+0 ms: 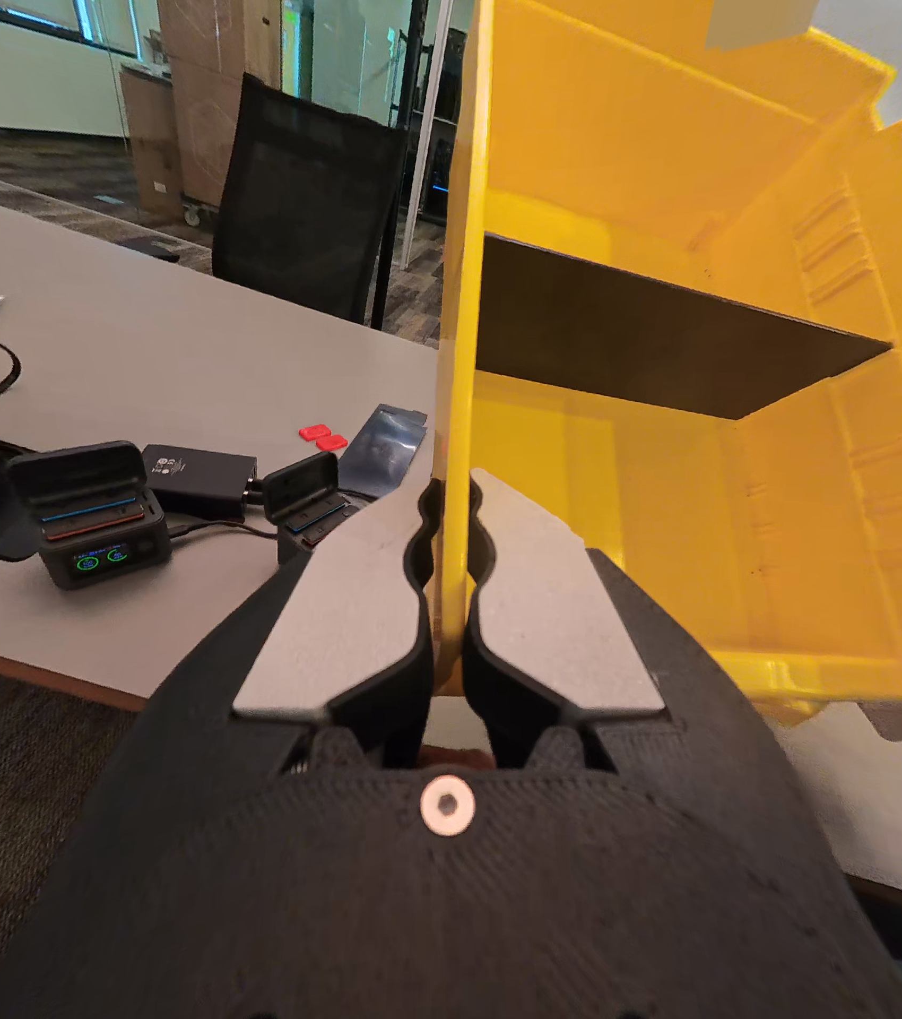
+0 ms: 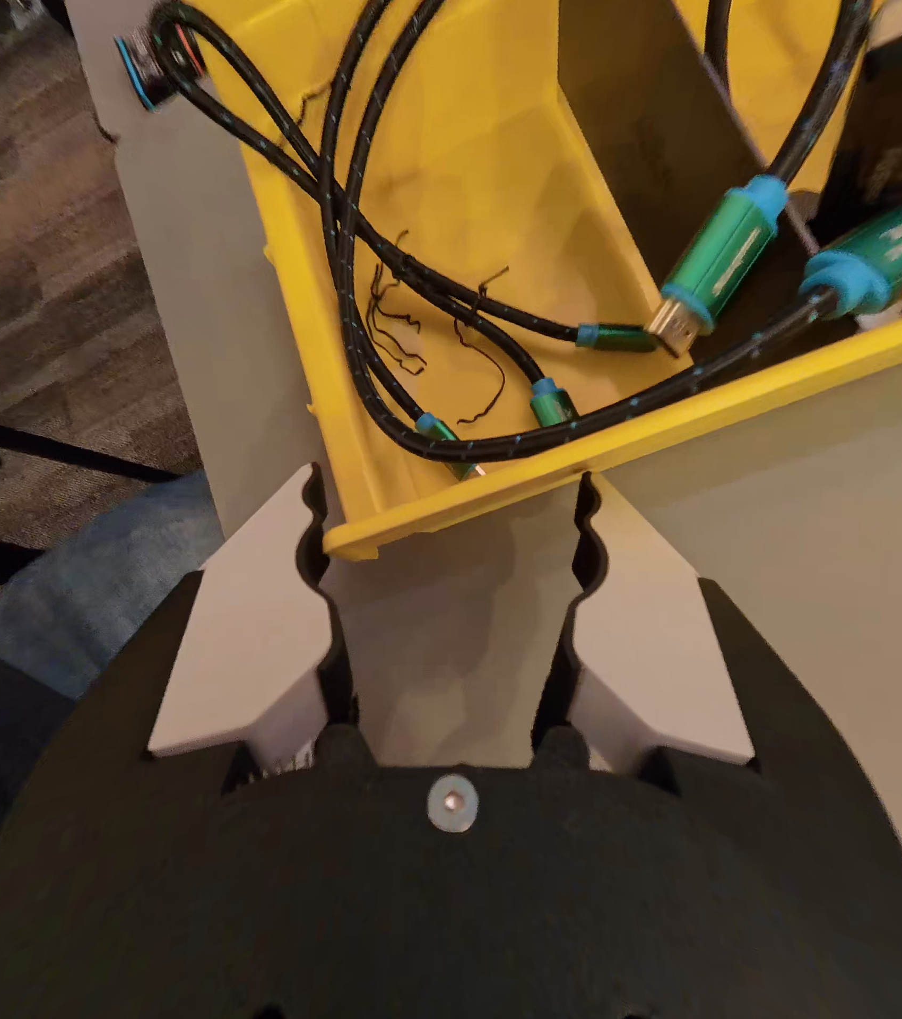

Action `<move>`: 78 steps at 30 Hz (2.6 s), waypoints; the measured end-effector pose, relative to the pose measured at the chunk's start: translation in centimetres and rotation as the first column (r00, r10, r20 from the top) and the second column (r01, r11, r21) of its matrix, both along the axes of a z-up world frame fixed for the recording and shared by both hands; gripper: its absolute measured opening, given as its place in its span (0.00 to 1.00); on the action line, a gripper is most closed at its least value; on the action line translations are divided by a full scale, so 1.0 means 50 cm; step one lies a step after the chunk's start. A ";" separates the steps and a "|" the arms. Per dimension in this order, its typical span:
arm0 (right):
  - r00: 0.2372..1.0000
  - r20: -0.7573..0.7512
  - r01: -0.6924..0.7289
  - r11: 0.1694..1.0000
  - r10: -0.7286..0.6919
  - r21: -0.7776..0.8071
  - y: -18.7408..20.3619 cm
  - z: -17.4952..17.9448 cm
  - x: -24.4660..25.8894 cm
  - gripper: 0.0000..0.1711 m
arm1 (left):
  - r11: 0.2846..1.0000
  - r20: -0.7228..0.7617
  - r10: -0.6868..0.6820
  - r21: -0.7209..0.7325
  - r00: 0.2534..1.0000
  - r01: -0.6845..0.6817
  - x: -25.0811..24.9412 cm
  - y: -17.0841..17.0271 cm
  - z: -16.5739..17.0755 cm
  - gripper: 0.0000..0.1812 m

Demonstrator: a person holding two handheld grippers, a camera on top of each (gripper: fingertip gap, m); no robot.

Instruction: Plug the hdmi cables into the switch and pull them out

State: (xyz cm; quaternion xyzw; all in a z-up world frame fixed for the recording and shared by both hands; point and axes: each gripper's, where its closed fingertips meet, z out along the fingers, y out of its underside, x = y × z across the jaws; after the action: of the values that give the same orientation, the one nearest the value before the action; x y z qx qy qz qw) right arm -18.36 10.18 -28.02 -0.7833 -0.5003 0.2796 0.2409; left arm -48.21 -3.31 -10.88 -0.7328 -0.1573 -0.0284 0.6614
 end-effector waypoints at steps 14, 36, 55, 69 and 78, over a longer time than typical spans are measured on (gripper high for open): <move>0.894 -0.448 0.002 0.999 -0.019 -0.039 -0.102 0.255 0.331 0.60 | 0.940 -0.104 -0.342 -0.028 0.934 0.341 0.375 0.204 0.036 0.03; 0.724 -0.125 0.676 0.734 -0.678 -0.064 -0.018 0.057 0.869 0.45 | 0.602 0.040 -0.771 -0.279 0.635 0.748 1.213 0.452 -0.239 0.06; 0.610 0.150 0.779 0.624 -0.778 0.064 0.045 -0.037 1.117 0.23 | 0.368 0.110 -0.893 -0.382 0.437 0.848 1.409 0.390 -0.307 0.27; 0.562 0.113 0.805 0.574 -0.819 0.153 0.075 -0.021 1.206 0.02 | 0.878 -0.400 -0.468 -0.313 0.788 0.362 0.746 0.368 -0.101 0.37; 0.549 0.076 0.824 0.554 -0.833 0.121 0.098 -0.021 1.272 0.01 | 0.836 -0.308 -0.208 -0.549 0.928 0.006 0.247 0.297 -0.247 0.43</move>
State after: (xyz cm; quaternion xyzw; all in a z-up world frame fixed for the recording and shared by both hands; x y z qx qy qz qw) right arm 45.24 15.09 -29.07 -0.9331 -0.0959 0.0658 0.3402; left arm -35.88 11.54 -23.23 -0.8893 0.0050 0.1121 0.4433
